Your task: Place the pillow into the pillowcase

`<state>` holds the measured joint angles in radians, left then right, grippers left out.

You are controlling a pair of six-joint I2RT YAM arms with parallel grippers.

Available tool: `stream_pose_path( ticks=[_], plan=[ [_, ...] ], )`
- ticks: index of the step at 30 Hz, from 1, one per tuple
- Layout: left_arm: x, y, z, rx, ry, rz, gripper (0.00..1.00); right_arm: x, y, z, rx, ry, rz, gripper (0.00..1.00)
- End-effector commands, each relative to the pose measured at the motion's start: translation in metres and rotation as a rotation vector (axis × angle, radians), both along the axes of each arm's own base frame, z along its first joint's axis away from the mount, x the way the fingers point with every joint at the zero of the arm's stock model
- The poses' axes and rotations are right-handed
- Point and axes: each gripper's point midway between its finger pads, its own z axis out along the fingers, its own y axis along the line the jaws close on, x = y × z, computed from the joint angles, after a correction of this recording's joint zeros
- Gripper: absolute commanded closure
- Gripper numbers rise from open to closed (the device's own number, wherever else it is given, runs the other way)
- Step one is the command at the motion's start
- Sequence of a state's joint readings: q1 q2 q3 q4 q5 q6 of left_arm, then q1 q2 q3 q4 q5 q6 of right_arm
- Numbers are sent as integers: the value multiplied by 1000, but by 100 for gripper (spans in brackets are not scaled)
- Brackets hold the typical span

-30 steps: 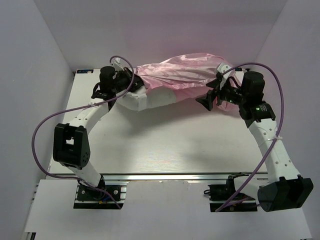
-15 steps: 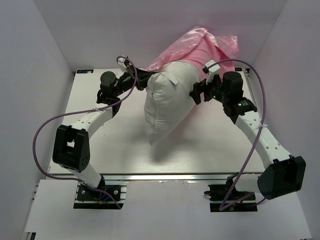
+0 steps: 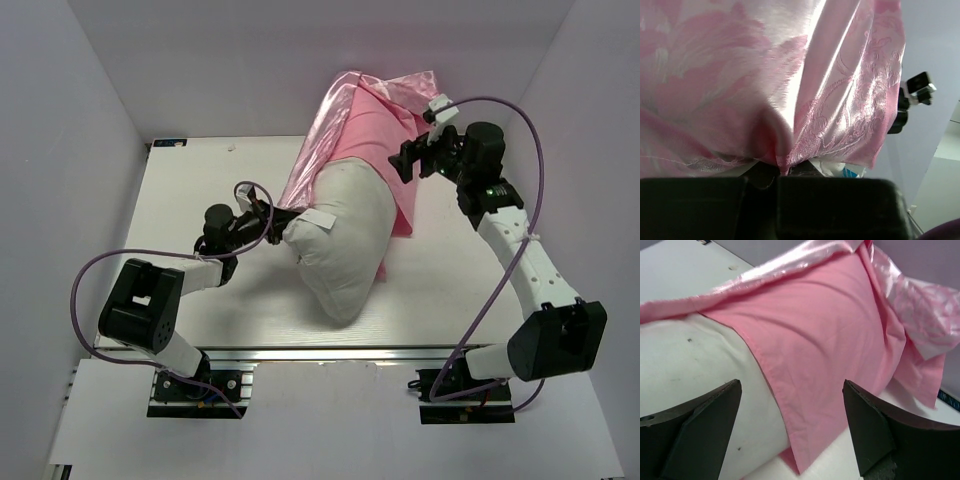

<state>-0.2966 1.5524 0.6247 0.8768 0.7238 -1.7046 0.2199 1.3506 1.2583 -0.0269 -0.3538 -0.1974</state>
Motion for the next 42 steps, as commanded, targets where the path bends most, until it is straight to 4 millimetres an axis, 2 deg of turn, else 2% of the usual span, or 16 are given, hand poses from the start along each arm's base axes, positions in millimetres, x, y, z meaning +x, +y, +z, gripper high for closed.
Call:
stream_pose_path(
  ticks=[1,4,10,13,14,16,17,22,28,30,33,36,37,39,40,42],
  plan=[
    [-9,3,22,-22,-142,-3,100,4,23,25,-5,-64,144,13],
    [-8,2,23,-11,-153,-2,100,7,41,1,-28,-6,211,14],
    [-2,-1,27,11,-171,-20,100,15,68,-15,-117,-39,253,12],
    [2,-4,32,17,-180,-33,100,36,83,-16,-144,-53,237,12],
    [3,-5,33,19,-186,-36,100,40,85,-26,-155,-34,229,12],
    [6,-6,39,20,-201,-39,100,53,88,-18,-171,-60,197,12],
    [6,-6,39,23,-200,-40,100,61,91,-27,-183,-44,185,13],
    [9,-7,41,30,-207,-41,100,96,79,-23,-223,-98,46,18],
    [9,-7,36,38,-200,-48,100,118,72,-43,-304,-104,2,26],
    [10,-7,37,40,-200,-50,100,118,74,-47,-320,-107,18,33],
    [14,-6,37,44,-200,-45,100,113,79,-46,-312,-110,45,70],
    [20,-2,38,67,-200,-30,99,91,89,-27,-264,-140,130,94],
    [25,3,41,100,-210,-9,93,74,95,-8,-224,-167,191,100],
    [34,12,41,193,-271,21,80,53,100,-2,-190,-158,238,100],
    [44,25,50,255,-251,66,68,39,102,14,-149,-165,253,100],
    [56,43,59,384,-285,130,60,27,104,20,-104,-144,263,100]
  ],
)
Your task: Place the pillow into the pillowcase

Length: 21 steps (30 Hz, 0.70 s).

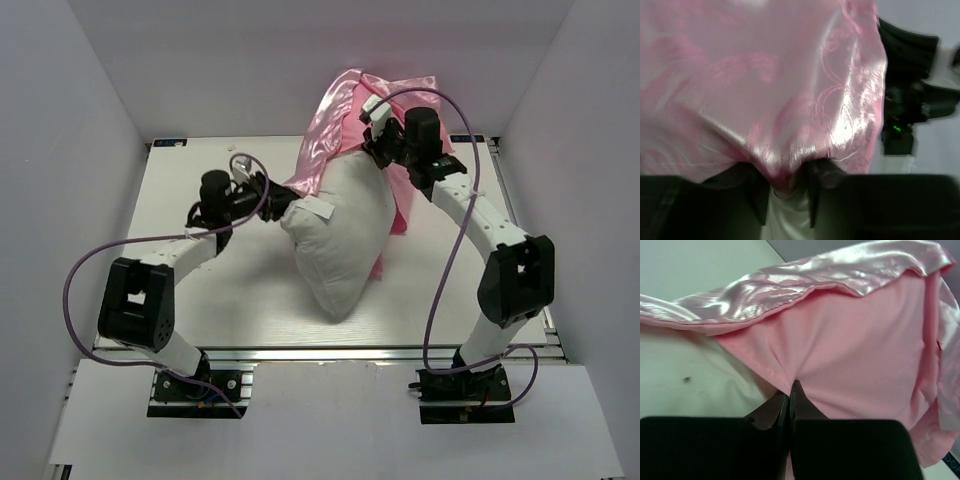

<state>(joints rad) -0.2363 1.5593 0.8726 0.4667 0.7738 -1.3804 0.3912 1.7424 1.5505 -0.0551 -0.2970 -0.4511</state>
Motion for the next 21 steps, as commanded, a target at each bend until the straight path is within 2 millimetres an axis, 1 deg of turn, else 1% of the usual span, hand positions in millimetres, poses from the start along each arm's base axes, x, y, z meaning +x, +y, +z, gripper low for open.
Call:
stream_pose_path(
  ticks=[1,2,3,4,5,6,7,8,9,10,11,12,13,14,15,17,18,19,21],
  plan=[
    [31,52,57,299,-229,200,55,-44,15,74,174,-54,94,100],
    [30,62,71,362,-269,235,44,-41,12,73,183,-43,62,100],
    [31,73,77,461,-335,254,39,-38,11,76,194,-41,43,100],
    [25,82,75,531,-305,268,34,-31,11,69,193,-23,23,100],
    [25,94,101,581,-366,334,27,-25,9,67,199,-11,-16,100],
    [19,100,106,635,-405,337,26,-20,9,65,201,1,-28,100],
    [10,106,104,674,-389,335,26,-12,11,64,202,7,-38,100],
    [-1,111,117,694,-425,355,26,-7,11,63,207,17,-56,100],
    [-10,114,117,723,-450,343,25,-2,13,53,201,44,-65,100],
    [-20,116,112,739,-438,327,25,2,14,58,210,38,-69,100],
    [-28,118,96,761,-417,308,24,4,15,58,210,40,-68,100],
    [-43,120,93,783,-431,296,24,6,17,55,214,53,-70,100],
    [-50,123,84,796,-420,291,24,6,17,57,216,52,-69,100],
    [-55,127,57,826,-375,277,23,7,18,55,217,57,-67,100],
    [-63,129,57,833,-396,287,23,5,18,56,223,61,-65,100],
    [-66,135,41,859,-390,300,23,3,18,54,220,72,-64,100],
    [-65,142,25,897,-369,317,23,0,17,56,222,71,-62,100],
    [-64,146,20,915,-368,329,18,-2,16,53,219,78,-62,100],
    [-58,154,4,972,-355,349,18,-7,14,56,219,69,-60,100]
  ],
)
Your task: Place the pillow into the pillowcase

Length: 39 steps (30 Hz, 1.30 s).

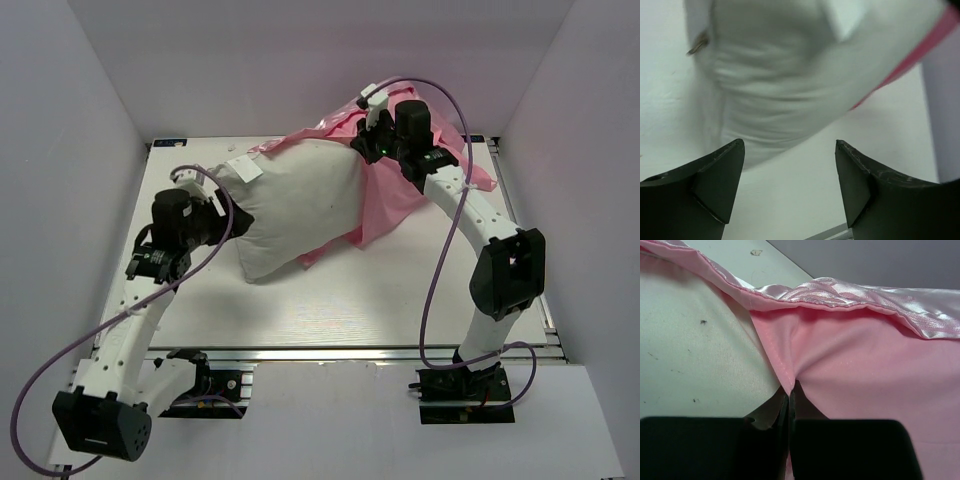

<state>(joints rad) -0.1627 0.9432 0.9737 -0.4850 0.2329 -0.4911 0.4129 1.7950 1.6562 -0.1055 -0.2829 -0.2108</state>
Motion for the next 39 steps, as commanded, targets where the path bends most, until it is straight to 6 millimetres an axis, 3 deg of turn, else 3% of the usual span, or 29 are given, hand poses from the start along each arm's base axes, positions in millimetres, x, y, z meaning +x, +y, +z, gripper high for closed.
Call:
stream_pose_path(
  ticks=[1,4,5,8,9,11,12,13,14,17,19,20,21,24,25,27,30,33,34,37,38,39],
  plan=[
    [10,22,-31,134,26,75,18,-10,-7,48,53,-91,-12,100],
    [22,26,-22,159,-23,87,16,-17,-10,46,47,-87,-11,100],
    [25,25,-20,178,-40,74,5,-19,-11,43,45,-79,-11,100],
    [35,17,-22,196,-76,12,2,-22,-11,38,45,-59,-7,100],
    [42,11,-19,180,-114,-7,2,-23,-11,38,48,-51,-4,100],
    [46,-9,-33,132,-111,-117,2,-24,-9,37,52,-36,4,100],
    [54,-18,-25,100,-167,-143,2,-26,-8,36,52,-30,10,100],
    [53,-29,-30,65,-172,-202,2,-27,-7,34,49,-20,16,100],
    [60,-34,-41,48,-153,-212,2,-28,-6,36,50,-19,20,100],
    [80,-43,-41,19,-215,-230,5,-35,1,34,45,-7,46,100],
    [94,-54,-51,-19,-227,-267,22,-45,15,36,41,-3,78,100],
    [104,-63,-52,-59,-239,-282,44,-55,32,37,42,8,114,100],
    [106,-71,-51,-79,-251,-305,58,-62,42,40,45,11,138,100],
    [114,-102,-31,-95,-322,-347,87,-92,83,60,65,15,238,100],
    [116,-109,-24,-91,-339,-352,90,-100,90,74,73,5,261,100],
    [114,-129,-5,-99,-394,-383,95,-118,114,78,77,22,323,100],
    [108,-147,7,-118,-434,-424,96,-123,132,90,97,49,356,100],
    [98,-157,17,-142,-470,-451,98,-108,140,93,99,65,331,100],
    [91,-163,23,-166,-480,-464,99,-98,142,83,103,99,311,100],
    [77,-177,42,-204,-536,-507,99,-88,149,83,132,115,297,100],
    [68,-188,48,-215,-548,-538,100,-87,151,88,151,117,292,100],
    [63,-194,51,-219,-554,-553,100,-87,152,105,179,85,297,100]
  ],
)
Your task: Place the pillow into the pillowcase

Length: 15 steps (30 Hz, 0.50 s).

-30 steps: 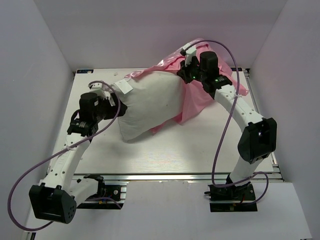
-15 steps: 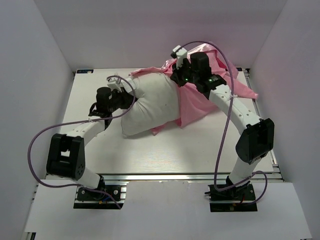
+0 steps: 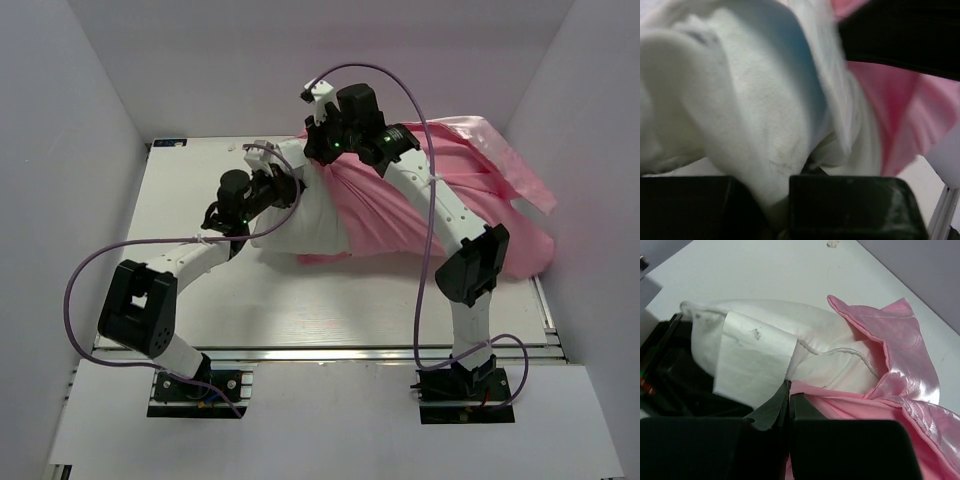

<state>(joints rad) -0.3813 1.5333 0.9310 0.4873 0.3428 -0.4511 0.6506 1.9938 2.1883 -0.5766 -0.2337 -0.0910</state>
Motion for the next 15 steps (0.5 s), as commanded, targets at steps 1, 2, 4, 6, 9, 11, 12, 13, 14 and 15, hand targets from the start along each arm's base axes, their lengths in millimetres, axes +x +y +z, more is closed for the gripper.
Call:
stream_pose_path(
  ticks=[1,2,4,6,9,11,12,13,14,15],
  plan=[
    [-58,-66,90,-142,-215,-258,100,-18,44,77,227,-109,126,100],
    [-61,-70,99,-157,-240,-268,100,-18,46,84,250,-108,121,100],
    [-72,-82,112,-180,-267,-296,100,-22,45,114,303,-155,134,100],
    [-77,-90,133,-204,-314,-313,100,-30,45,124,332,-148,154,100],
    [-89,-103,151,-244,-345,-346,100,-42,42,132,356,-127,172,100],
    [-96,-113,145,-263,-333,-373,100,-44,40,142,385,-125,170,100],
    [-94,-113,137,-271,-318,-361,100,-45,40,147,400,-123,173,100],
    [-96,-111,139,-299,-334,-365,100,-45,38,153,408,-135,169,100],
    [-92,-108,121,-292,-298,-333,100,-46,37,154,411,-135,175,100],
    [-91,-105,119,-293,-298,-320,100,-45,33,154,406,-139,163,100]
  ],
)
